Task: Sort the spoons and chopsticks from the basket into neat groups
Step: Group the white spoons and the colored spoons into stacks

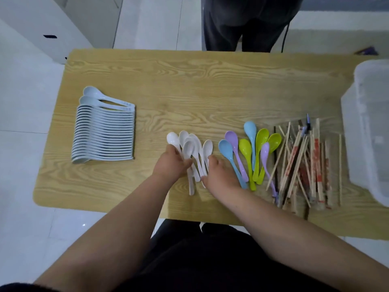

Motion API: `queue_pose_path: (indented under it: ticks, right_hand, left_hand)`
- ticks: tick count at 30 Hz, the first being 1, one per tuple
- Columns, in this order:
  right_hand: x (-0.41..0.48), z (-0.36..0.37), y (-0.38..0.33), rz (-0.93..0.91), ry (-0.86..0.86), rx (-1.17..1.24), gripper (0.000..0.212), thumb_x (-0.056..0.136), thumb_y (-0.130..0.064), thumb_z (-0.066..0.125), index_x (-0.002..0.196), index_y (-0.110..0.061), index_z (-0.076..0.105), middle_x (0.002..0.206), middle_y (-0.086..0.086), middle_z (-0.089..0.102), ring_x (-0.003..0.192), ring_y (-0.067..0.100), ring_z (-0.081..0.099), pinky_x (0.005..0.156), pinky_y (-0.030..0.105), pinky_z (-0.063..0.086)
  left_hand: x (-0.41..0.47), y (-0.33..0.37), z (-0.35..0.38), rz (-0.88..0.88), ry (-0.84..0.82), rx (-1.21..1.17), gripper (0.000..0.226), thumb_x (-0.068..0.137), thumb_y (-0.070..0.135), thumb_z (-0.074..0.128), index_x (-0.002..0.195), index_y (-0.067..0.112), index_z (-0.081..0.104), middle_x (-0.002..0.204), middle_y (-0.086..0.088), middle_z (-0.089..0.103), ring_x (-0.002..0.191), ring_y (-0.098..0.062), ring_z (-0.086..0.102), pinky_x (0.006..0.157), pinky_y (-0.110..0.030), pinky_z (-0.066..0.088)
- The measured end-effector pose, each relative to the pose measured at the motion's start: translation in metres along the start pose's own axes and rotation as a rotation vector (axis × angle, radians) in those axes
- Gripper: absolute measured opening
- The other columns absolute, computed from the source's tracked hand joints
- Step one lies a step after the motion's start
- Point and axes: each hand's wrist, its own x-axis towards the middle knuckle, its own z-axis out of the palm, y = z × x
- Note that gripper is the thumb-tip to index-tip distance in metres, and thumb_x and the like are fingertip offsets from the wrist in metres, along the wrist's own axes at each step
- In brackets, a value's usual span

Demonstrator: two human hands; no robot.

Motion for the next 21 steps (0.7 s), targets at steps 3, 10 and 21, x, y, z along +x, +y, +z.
queue_pose_path:
  ticks: [3, 10, 21]
  right_hand:
    - [0.001, 0.0, -0.002, 0.033, -0.017, 0.085, 0.044, 0.095, -0.022, 0.056, 0.133, -0.021, 0.035, 0.123, 0.01, 0.056, 0.105, 0.031, 0.058, 0.073, 0.036, 0.039]
    - [-0.011, -0.003, 0.013, 0.05, 0.015, 0.253, 0.038, 0.093, -0.02, 0.056, 0.129, -0.023, 0.041, 0.11, 0.001, 0.062, 0.09, 0.025, 0.061, 0.074, 0.037, 0.052]
    - [-0.034, -0.006, 0.034, 0.135, 0.114, 0.568, 0.022, 0.092, -0.014, 0.065, 0.111, -0.019, 0.053, 0.102, -0.006, 0.056, 0.081, 0.013, 0.056, 0.057, 0.021, 0.038]
  left_hand:
    - [0.012, 0.001, 0.008, -0.028, -0.009, -0.007, 0.037, 0.084, 0.031, 0.07, 0.107, 0.015, 0.046, 0.087, 0.002, 0.062, 0.072, -0.013, 0.057, 0.053, -0.026, 0.037]
    - [0.0, -0.019, 0.003, -0.087, -0.131, -0.268, 0.016, 0.086, 0.025, 0.061, 0.102, 0.022, 0.061, 0.096, -0.005, 0.07, 0.085, -0.024, 0.071, 0.074, -0.043, 0.063]
    - [-0.082, -0.03, -0.042, -0.257, -0.268, -0.651, 0.024, 0.092, -0.004, 0.057, 0.115, 0.003, 0.053, 0.098, -0.019, 0.054, 0.069, -0.024, 0.059, 0.062, -0.036, 0.059]
